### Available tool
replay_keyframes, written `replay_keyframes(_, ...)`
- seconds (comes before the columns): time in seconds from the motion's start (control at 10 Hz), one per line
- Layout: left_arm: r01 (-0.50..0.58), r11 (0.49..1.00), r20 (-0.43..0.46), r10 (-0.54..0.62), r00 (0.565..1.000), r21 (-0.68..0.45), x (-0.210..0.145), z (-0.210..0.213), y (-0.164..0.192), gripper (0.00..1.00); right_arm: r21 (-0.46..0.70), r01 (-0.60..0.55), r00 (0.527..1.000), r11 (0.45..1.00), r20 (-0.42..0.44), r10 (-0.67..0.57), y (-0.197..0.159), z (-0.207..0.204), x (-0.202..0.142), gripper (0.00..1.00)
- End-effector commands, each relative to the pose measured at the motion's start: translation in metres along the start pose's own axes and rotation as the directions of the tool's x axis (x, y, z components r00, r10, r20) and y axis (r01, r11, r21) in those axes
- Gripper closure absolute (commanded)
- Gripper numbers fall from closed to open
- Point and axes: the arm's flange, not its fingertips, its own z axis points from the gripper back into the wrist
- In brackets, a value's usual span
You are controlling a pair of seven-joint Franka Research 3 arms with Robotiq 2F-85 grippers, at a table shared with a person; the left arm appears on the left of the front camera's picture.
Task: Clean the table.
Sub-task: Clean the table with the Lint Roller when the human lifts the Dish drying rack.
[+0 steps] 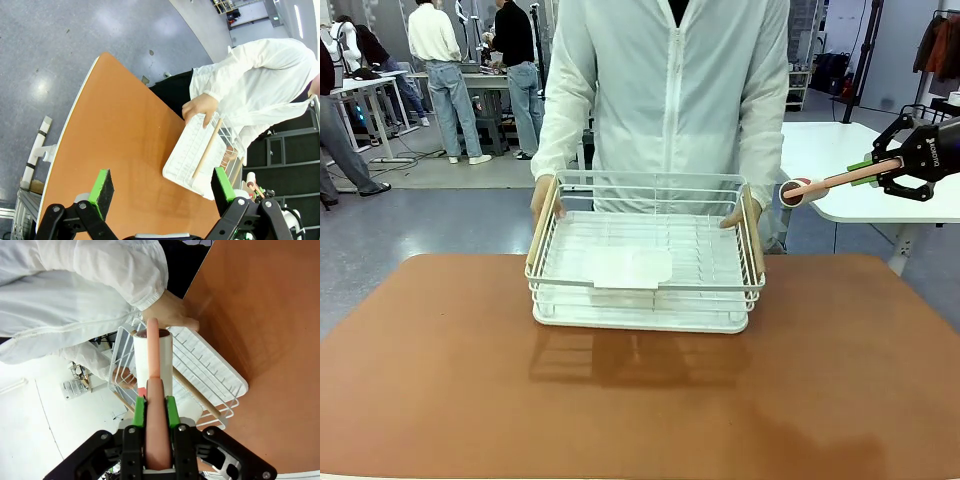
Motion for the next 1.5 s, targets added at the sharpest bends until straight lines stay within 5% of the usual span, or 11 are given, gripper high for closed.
replay_keyframes(0.0,0.017,1.0,0.003,-0.017,1.0,-0.024,0.0024,0.0005,0.0041,0.0,0.005,0.009,1.0,1.0,-0.006,-0.009,0.0025,0.0005,-0.0014,0.94)
replay_keyframes(1.4,0.017,1.0,0.003,-0.017,1.0,-0.024,0.0024,0.0005,0.0041,0.0,0.005,0.009,1.0,1.0,-0.006,-0.009,0.0025,0.0005,-0.0014,0.94)
